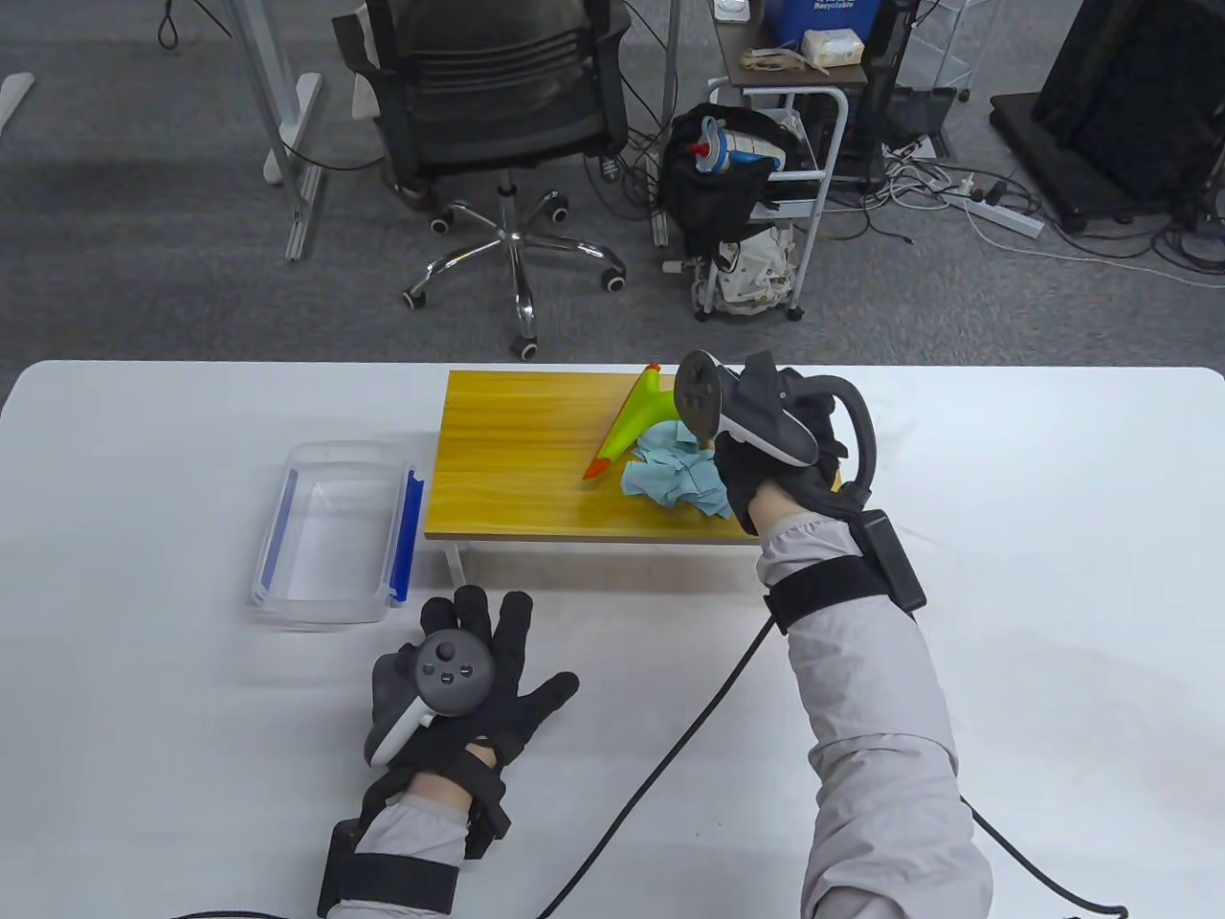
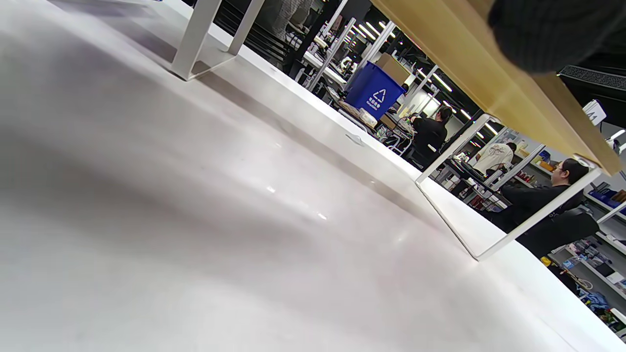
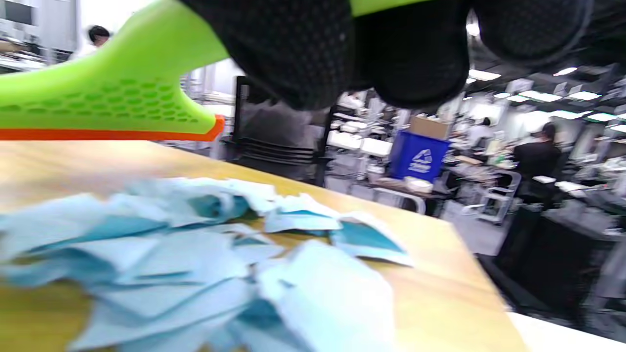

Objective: Scrape paper scraps from tabletop organizer into plastic storage box

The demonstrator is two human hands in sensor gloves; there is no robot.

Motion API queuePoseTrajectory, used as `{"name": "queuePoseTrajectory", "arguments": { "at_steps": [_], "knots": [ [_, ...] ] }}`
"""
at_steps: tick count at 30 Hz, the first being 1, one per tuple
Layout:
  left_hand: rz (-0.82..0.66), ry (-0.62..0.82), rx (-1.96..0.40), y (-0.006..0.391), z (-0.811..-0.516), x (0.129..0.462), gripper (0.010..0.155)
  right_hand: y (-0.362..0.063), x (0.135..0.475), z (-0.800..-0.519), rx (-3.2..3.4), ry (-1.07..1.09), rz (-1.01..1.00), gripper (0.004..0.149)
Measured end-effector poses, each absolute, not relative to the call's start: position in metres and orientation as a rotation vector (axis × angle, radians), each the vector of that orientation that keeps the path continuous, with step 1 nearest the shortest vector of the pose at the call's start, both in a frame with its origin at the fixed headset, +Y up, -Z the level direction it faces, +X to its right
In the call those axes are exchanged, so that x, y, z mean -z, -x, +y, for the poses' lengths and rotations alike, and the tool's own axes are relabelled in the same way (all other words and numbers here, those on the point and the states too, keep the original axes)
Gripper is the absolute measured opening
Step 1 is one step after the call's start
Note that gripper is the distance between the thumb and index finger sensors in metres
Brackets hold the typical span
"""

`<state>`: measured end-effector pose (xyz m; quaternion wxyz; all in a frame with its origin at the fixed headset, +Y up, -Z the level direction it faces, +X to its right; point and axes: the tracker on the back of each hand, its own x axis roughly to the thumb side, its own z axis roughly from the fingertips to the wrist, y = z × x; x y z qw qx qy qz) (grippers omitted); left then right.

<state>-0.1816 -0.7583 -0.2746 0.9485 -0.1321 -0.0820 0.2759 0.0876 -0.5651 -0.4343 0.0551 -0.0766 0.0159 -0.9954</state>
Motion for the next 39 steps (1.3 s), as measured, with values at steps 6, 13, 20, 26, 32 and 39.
{"name": "queuePoseTrajectory", "arguments": {
  "at_steps": [6, 13, 20, 26, 32, 39],
  "knots": [
    [-0.163, 0.268, -0.559, 0.182, -0.758, 0.275, 0.093, -0.081, 0.434, -0.58, 2.946, 0.427, -0.01, 0.059],
    [-0.161, 0.266, -0.56, 0.182, -0.758, 0.275, 0.093, -0.094, 0.441, -0.572, 2.86, 0.224, 0.074, 0.057],
    [-0.161, 0.271, -0.565, 0.182, -0.758, 0.275, 0.093, -0.092, 0.439, -0.568, 2.88, 0.123, 0.255, 0.061],
    [-0.163, 0.263, -0.57, 0.183, -0.758, 0.275, 0.093, -0.083, 0.434, -0.583, 2.77, 0.063, 0.081, 0.066],
    [-0.166, 0.266, -0.571, 0.183, -0.758, 0.275, 0.093, -0.093, 0.429, -0.574, 2.929, 0.096, -0.088, 0.066],
    [-0.165, 0.274, -0.578, 0.183, -0.759, 0.275, 0.093, -0.115, 0.42, -0.579, 3.196, 0.12, -0.014, 0.063]
  ]
}}
